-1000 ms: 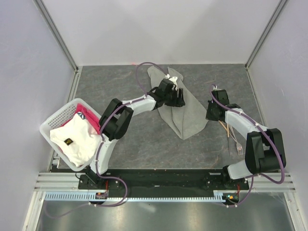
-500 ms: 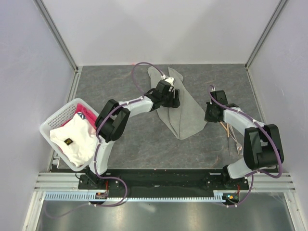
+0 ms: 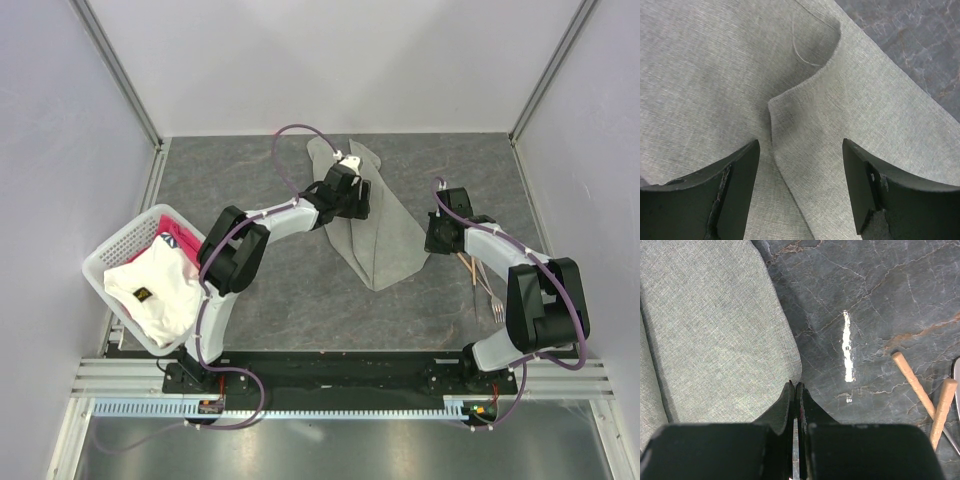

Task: Fold the napkin, place the utensils inside, and roll it up
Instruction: Flatten the napkin out

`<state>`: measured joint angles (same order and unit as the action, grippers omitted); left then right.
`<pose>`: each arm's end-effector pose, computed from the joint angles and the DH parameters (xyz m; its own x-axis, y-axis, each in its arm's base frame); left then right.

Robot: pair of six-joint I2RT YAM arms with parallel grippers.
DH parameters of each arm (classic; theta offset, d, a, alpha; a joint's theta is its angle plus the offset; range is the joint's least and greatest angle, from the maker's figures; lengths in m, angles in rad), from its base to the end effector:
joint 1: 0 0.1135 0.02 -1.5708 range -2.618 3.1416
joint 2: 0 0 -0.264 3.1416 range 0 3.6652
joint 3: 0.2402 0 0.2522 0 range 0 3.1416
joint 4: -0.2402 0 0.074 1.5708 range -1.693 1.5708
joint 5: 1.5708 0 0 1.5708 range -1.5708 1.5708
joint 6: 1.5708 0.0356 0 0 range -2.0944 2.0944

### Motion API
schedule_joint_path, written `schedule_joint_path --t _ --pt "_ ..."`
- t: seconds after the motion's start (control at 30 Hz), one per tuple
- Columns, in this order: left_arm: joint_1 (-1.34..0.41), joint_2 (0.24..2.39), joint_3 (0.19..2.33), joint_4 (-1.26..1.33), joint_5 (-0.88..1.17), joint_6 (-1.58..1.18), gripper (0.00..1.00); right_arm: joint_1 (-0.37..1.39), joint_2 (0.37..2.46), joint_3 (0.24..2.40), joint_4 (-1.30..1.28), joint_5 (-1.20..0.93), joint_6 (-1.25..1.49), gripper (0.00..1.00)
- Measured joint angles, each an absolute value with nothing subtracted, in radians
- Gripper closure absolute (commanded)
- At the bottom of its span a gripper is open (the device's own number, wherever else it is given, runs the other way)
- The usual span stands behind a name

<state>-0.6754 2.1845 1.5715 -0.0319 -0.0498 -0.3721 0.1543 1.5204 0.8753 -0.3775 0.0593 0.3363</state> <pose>0.3870 -0.3078 0.1716 -0.6528 0.0577 -0.7553 0.3822 0.8859 -0.2627 0.2924 0.0433 0.1843 -0.8366 0.2033 -0.5087 0.1623 0.9789 0.1242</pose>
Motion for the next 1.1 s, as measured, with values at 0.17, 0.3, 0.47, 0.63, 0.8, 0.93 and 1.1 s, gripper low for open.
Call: schedule_joint_path --t 0.17,0.3,0.47,0.63,0.8,0.93,1.1 --pt "-0.675 2.185 1.572 -0.031 -0.078 -0.364 0.29 0.154 1.52 0.875 -0.377 0.056 0.336 1.0" --pt "-0.675 2.186 1.587 -0.031 -0.047 -0.35 0.35 0.154 1.52 0.875 -0.378 0.056 0.336 1.0" --pt "-0.675 2.222 1.66 -0.027 0.007 -0.344 0.62 0.154 1.52 0.875 -0.378 0.056 0.336 1.0" --pt "-0.675 2.248 1.685 -0.029 0.028 -0.331 0.63 0.154 1.52 0.875 -0.379 0.056 0.336 1.0" --pt "-0.675 2.249 1.687 -0.039 0.002 -0.309 0.49 0.154 1.52 0.875 -0.379 0.051 0.336 1.0" --pt "-0.675 2.248 1.681 -0.049 -0.026 -0.297 0.44 0.154 1.52 0.875 -0.379 0.048 0.336 1.0" --pt "-0.675 2.246 1.644 -0.054 -0.054 -0.296 0.44 0.154 1.519 0.875 -0.379 0.045 0.336 1.0"
